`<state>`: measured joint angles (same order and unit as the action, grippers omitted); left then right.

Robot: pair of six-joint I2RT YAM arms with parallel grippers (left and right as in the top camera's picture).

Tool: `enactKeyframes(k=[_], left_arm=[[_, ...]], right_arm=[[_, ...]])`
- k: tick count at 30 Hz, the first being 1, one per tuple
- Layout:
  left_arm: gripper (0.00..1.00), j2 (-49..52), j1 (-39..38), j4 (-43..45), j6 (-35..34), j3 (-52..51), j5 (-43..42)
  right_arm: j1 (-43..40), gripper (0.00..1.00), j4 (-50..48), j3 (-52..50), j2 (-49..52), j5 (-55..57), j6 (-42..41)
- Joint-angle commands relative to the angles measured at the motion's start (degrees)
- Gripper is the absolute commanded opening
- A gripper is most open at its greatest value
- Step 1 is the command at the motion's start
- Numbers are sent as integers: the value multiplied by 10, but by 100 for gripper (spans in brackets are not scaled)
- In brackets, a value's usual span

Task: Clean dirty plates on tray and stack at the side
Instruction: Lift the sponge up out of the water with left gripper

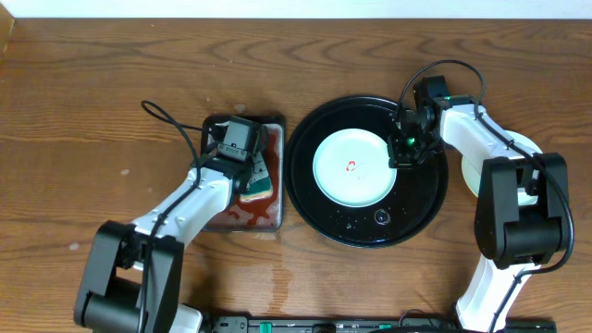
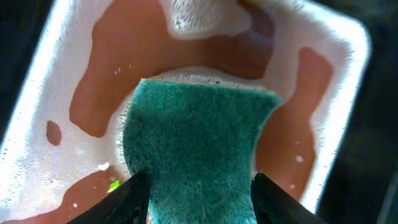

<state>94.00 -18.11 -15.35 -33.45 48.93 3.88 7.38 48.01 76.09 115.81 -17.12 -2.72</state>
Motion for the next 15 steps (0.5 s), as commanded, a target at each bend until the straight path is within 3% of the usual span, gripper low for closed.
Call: enactKeyframes(k=[1, 3, 8, 10, 15], left_arm=[[46, 19, 2, -2, -12, 0, 11], [31, 25, 2, -2, -12, 0, 11], [19, 31, 2, -10, -12, 0, 11], [8, 30, 2, -13, -12, 0, 11], [8, 9, 2, -25, -11, 1, 11]], right_arm=[[2, 1, 2, -9, -3, 12, 1], [2, 1, 2, -9, -3, 13, 1], [2, 1, 2, -9, -3, 12, 3], [2, 1, 2, -9, -3, 13, 3], [2, 1, 2, -9, -3, 19, 3]])
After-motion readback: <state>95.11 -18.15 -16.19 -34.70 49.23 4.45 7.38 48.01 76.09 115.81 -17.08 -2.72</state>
